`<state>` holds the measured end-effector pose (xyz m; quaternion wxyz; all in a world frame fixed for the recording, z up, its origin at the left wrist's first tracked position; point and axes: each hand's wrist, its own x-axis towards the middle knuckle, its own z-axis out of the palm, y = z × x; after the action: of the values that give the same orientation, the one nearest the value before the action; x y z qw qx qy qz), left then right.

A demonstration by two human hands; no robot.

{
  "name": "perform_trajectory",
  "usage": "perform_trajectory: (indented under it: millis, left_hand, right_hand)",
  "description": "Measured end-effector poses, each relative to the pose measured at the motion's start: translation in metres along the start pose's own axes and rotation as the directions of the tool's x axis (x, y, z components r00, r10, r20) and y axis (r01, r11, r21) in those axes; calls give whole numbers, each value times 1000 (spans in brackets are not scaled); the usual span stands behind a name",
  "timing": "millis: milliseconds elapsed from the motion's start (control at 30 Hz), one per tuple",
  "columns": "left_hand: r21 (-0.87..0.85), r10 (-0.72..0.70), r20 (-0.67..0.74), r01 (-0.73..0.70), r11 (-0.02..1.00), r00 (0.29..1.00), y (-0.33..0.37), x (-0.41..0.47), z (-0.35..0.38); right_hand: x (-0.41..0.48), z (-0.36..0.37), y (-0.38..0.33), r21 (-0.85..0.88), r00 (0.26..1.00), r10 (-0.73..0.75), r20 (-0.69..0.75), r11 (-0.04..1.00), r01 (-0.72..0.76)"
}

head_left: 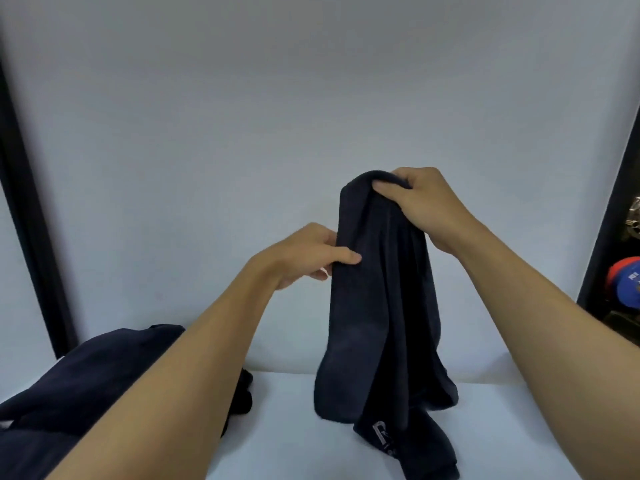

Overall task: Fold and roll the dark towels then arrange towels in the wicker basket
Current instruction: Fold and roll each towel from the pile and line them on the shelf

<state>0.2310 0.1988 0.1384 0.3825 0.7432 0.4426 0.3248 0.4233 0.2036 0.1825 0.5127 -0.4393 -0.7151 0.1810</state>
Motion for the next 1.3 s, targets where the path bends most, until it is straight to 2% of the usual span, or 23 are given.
perform_trajectory:
  millis: [33, 100, 167, 233, 333, 400, 500, 533, 600, 667, 733, 800, 867, 933, 1000, 1067, 1100, 1167, 1233, 1300]
  left_hand:
    - [-80, 0, -18, -1, 997, 1000, -3, 1, 7]
    - [-280, -2, -173, -48, 959, 985, -6, 3, 16]
    - [-292, 25, -384, -147, 945, 923, -6, 7, 17]
    - [-242, 94, -492, -240, 940, 866, 1, 9, 12]
    - [-184, 202, -473, -321, 929, 857, 22, 7, 4]
    - [-137, 240, -421, -323, 936, 875, 33, 5, 0]
    - [-65, 196, -305, -226, 972, 932, 36, -2, -13]
    - [6, 171, -255, -175, 985, 952, 33, -5, -19]
    - [251, 88, -167, -44, 967, 982, 25, -9, -30]
    - [496, -11, -130, 74, 865, 991, 17, -8, -44]
    - [637, -51, -186, 160, 754, 981, 14, 0, -60]
    - [686, -34, -300, 241, 687, 953, 17, 12, -78]
    - [705, 39, -416, 295, 646, 909, 27, 27, -94]
    - [668, 141, -538, 319, 673, 831, 43, 41, -105]
    - [491, 191, -655, 219, 843, 731, 66, 54, -115]
    - [192, 151, -742, -9, 981, 653, 94, 65, -125]
    - [69, 138, -765, -133, 989, 629, 110, 69, -129]
    - [-50, 174, -789, -343, 938, 589, 139, 74, -136]
    - [-27, 248, -815, -462, 886, 524, 164, 70, -141]
    - [63, 335, -819, -508, 859, 466, 183, 56, -143]
  right_hand:
    - [1, -2, -1, 28, 1000, 19, -11, 999, -19]
    - [6, -8, -4, 65, 998, 48, -32, 997, -46]
    - [11, -16, -8, 100, 995, 80, -56, 992, -74]
    - [13, -24, -12, 130, 993, 116, -35, 985, -110]
    - [11, -28, -12, 233, 985, 135, 106, 960, -156]
    - [8, -28, -10, 281, 976, 147, 161, 941, -188]
    - [9, -38, -5, 422, 977, 163, 139, 883, -207]
    - [11, -43, -2, 453, 980, 169, 103, 870, -197]
    - [13, -53, 4, 444, 984, 177, -1, 882, -158]
    - [17, -63, 10, 354, 981, 162, -105, 928, -116]
    - [25, -74, 15, 213, 972, 133, -192, 973, -91]
    - [37, -87, 18, 85, 960, 113, -258, 992, -94]
    - [53, -101, 19, -18, 950, 94, -296, 994, -104]
    - [70, -117, 15, -96, 944, 60, -323, 991, -96]
    - [89, -134, 8, -150, 931, 28, -363, 985, -87]
    - [109, -152, -2, -124, 921, 12, -390, 990, -65]
    - [120, -160, -8, -81, 917, 12, -398, 996, -48]
    - [138, -174, -20, 28, 909, -1, -417, 999, 14]
    - [149, -183, -33, 138, 893, -38, -448, 984, 111]
    - [145, -186, -52, 210, 873, -98, -478, 952, 222]
